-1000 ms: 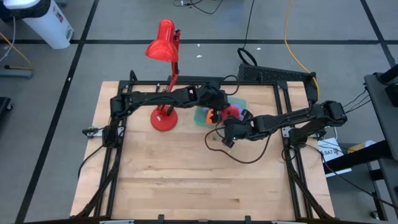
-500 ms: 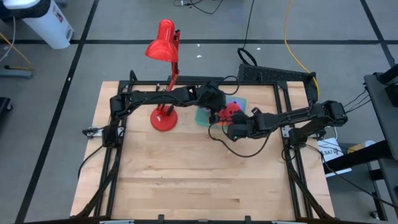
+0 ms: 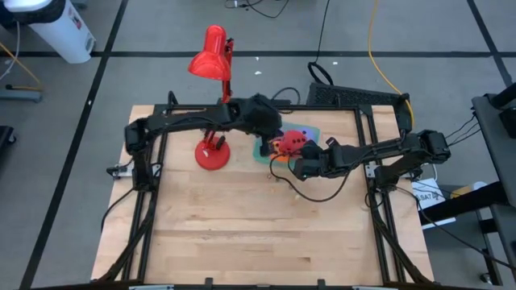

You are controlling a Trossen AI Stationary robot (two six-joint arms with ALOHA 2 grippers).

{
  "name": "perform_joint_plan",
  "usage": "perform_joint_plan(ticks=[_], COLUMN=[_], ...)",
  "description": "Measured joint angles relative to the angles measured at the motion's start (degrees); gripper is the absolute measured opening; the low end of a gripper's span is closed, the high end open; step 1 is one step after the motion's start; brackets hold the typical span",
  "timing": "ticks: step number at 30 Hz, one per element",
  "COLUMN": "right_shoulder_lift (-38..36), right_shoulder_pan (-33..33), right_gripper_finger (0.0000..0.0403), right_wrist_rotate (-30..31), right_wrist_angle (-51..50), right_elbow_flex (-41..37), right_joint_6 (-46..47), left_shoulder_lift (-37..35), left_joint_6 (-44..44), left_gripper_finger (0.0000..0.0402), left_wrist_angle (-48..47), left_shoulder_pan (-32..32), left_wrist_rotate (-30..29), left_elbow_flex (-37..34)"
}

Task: Pick & Place Dice
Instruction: Put the small light yellow dice into the green bin

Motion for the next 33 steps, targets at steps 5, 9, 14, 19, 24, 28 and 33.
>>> perform_joint_plan(ticks=[5,9,14,19,24,28,33], right_shoulder_lift=[-0.33,-2.85,-7.19,-10.30,-11.33,-11.30,-12.46], right_shoulder_pan=[1.47,2.57,3.51,3.63,3.97,6.75,9.89], right_gripper_finger=[0.0010,0.0030,0.0051,0.0061,0.0060,0.0061,0.0058], right_wrist_rotate=[-0.92,-0.34,3.05,3.84,2.96,2.53,-2.21], right_wrist_angle=[-0.73,-1.55,-1.58,-1.30,-1.30,3.68,30.09], right_elbow_flex=[-0.04,-0.07,-0.09,-0.09,-0.11,-0.36,-6.67], right_joint_6=[-1.88,-1.92,-1.93,-3.48,-3.63,-8.45,-24.98], left_shoulder_lift=[-8.40,-18.02,-32.13,-44.99,-58.76,-68.47,-76.63], left_joint_6=[2.11,2.51,-0.27,-4.56,-9.78,-11.00,-13.60], left_gripper_finger=[0.0000,0.0000,0.0000,0.0000,0.0000,0.0000,0.0000], left_wrist_angle=[-6.59,-7.38,-4.02,1.05,7.05,11.39,20.14], left_shoulder_pan=[0.05,0.09,-0.30,-1.79,-3.67,-6.66,-8.59], left_wrist_rotate=[4.65,9.36,14.96,14.19,9.67,4.58,2.03], left_elbow_flex=[-0.30,-4.29,-14.21,-29.25,-43.27,-54.21,-65.31])
